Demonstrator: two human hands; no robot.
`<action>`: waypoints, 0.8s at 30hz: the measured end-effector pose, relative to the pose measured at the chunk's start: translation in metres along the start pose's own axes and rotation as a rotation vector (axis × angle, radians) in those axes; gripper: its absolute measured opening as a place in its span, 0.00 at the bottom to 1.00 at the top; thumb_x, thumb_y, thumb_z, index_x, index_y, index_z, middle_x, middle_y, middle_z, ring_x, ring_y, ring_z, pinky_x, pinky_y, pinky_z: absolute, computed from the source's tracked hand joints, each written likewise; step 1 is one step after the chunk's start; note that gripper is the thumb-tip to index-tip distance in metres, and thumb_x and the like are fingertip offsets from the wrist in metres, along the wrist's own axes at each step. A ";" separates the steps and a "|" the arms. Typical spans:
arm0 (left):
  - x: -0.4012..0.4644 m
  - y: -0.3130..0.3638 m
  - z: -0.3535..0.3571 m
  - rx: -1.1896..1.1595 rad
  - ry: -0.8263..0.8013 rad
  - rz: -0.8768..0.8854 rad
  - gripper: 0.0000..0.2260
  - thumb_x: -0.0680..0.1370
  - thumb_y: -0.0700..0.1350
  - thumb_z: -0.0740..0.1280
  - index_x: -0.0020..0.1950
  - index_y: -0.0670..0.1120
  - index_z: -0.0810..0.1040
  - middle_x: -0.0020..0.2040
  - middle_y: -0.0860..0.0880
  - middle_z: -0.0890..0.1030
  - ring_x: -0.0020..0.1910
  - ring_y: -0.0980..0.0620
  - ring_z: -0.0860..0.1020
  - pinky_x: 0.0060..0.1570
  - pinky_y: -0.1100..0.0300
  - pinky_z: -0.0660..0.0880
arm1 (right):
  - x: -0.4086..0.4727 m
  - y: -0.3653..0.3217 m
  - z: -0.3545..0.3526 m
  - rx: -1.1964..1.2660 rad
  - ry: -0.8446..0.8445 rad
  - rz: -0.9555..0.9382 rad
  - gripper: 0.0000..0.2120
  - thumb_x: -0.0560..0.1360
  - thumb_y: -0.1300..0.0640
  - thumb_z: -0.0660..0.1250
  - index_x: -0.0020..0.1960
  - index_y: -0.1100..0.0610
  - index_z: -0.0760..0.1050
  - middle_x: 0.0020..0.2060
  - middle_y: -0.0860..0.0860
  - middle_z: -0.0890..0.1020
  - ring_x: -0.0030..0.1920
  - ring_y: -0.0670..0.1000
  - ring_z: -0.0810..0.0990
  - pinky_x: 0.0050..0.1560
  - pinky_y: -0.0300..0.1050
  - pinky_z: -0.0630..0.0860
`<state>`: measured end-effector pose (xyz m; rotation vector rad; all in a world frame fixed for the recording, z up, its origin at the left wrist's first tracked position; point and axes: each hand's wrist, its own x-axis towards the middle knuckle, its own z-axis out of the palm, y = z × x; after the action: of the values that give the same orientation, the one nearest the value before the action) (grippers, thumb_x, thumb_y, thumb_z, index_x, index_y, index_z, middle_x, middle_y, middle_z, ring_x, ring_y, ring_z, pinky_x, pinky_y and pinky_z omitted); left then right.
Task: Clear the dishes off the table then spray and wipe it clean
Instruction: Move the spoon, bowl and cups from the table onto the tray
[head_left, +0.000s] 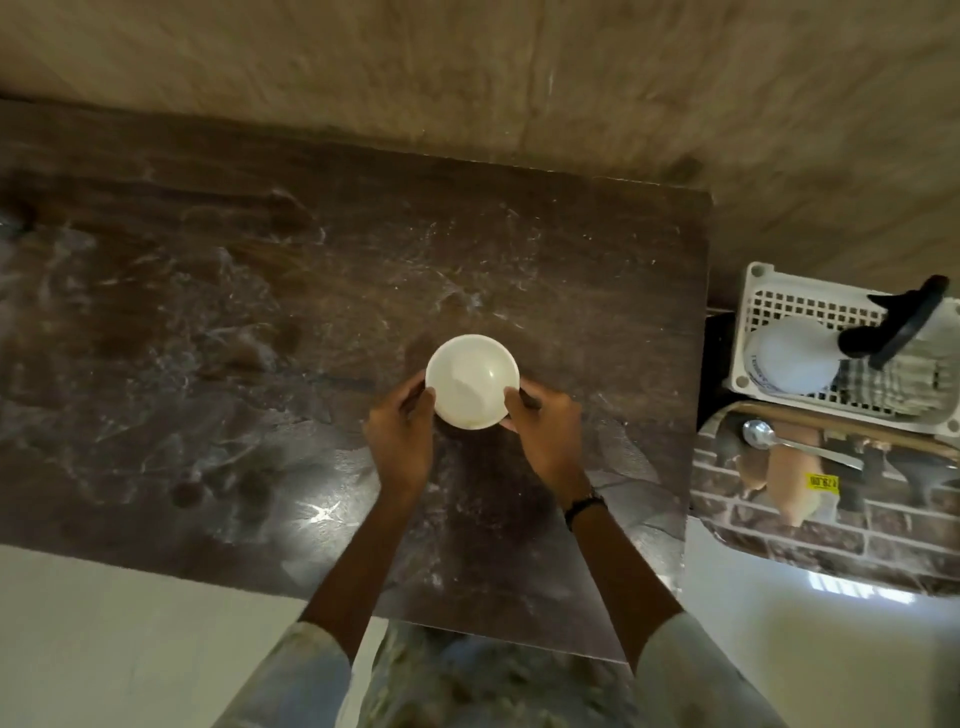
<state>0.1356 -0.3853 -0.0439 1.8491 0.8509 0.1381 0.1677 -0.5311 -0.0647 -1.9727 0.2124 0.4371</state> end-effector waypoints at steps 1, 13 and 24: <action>-0.012 0.003 0.008 0.006 -0.007 0.008 0.12 0.75 0.38 0.68 0.59 0.40 0.81 0.52 0.47 0.83 0.48 0.54 0.81 0.50 0.64 0.78 | -0.008 0.006 -0.013 0.011 0.020 0.009 0.13 0.79 0.61 0.65 0.61 0.65 0.79 0.48 0.59 0.85 0.45 0.51 0.82 0.45 0.45 0.84; -0.206 0.046 0.193 -0.001 -0.246 -0.013 0.12 0.76 0.40 0.68 0.59 0.42 0.80 0.52 0.47 0.83 0.48 0.54 0.80 0.43 0.75 0.74 | -0.093 0.120 -0.258 0.070 0.275 0.077 0.14 0.78 0.64 0.67 0.64 0.62 0.77 0.49 0.51 0.82 0.39 0.42 0.84 0.33 0.28 0.77; -0.296 0.071 0.341 0.032 -0.599 0.126 0.19 0.76 0.34 0.63 0.66 0.42 0.75 0.62 0.46 0.80 0.59 0.52 0.78 0.56 0.66 0.76 | -0.105 0.231 -0.393 0.011 0.524 0.264 0.10 0.77 0.61 0.69 0.57 0.62 0.82 0.47 0.56 0.85 0.47 0.55 0.84 0.46 0.46 0.83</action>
<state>0.1086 -0.8416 -0.0518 1.8253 0.3208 -0.3398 0.0751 -0.9898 -0.0677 -2.0228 0.8105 0.0744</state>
